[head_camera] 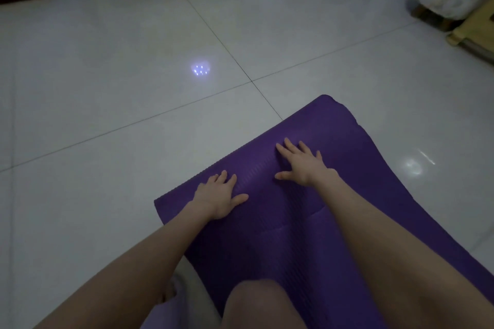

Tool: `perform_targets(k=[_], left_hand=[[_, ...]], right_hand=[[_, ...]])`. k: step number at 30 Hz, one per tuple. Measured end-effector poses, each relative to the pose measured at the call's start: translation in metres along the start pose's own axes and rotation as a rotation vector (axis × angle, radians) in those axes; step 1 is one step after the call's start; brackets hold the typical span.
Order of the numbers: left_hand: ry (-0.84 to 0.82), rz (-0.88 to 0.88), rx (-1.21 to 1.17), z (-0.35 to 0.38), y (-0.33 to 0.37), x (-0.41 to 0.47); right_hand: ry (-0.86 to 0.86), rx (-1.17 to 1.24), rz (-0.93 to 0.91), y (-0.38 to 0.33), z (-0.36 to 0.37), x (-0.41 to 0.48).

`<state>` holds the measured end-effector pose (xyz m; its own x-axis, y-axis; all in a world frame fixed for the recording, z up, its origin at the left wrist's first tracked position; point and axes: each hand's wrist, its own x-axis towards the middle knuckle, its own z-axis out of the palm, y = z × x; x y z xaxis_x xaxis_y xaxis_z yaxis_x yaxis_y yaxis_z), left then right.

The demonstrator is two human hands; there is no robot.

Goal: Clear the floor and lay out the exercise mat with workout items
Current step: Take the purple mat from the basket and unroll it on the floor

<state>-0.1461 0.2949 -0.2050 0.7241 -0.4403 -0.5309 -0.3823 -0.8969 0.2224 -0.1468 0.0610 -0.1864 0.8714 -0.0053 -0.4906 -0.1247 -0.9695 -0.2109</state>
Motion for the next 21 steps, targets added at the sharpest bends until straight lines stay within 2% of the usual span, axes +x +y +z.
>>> perform_targets(k=[2,4,6,10,13,15,17,20,21], left_hand=[[0.234,0.013,-0.026,-0.004,-0.01,0.01],[0.322,-0.022,-0.039,-0.005,-0.024,0.022],[0.216,-0.072,-0.132,-0.002,-0.041,0.039],[-0.039,-0.166,-0.54,-0.001,-0.072,0.071],[-0.101,-0.208,-0.62,-0.006,-0.08,0.079],[-0.086,-0.204,-0.607,-0.002,-0.08,0.084],[0.05,-0.185,-0.489,0.0,-0.076,0.083],[0.44,-0.109,-0.196,0.0,-0.066,0.064],[0.522,-0.095,-0.113,0.001,-0.061,0.058]], right_hand=[[0.048,-0.011,-0.05,-0.008,-0.01,0.02],[0.033,-0.002,-0.071,-0.019,-0.018,0.041],[-0.006,0.01,-0.073,-0.027,-0.021,0.065],[-0.158,0.024,-0.003,-0.04,-0.023,0.112],[-0.242,-0.037,0.029,-0.045,-0.028,0.122],[-0.271,-0.084,0.04,-0.045,-0.028,0.128],[-0.3,-0.123,0.059,-0.047,-0.03,0.13],[-0.318,-0.173,0.045,-0.053,-0.041,0.128],[-0.315,-0.181,0.03,-0.053,-0.043,0.126]])
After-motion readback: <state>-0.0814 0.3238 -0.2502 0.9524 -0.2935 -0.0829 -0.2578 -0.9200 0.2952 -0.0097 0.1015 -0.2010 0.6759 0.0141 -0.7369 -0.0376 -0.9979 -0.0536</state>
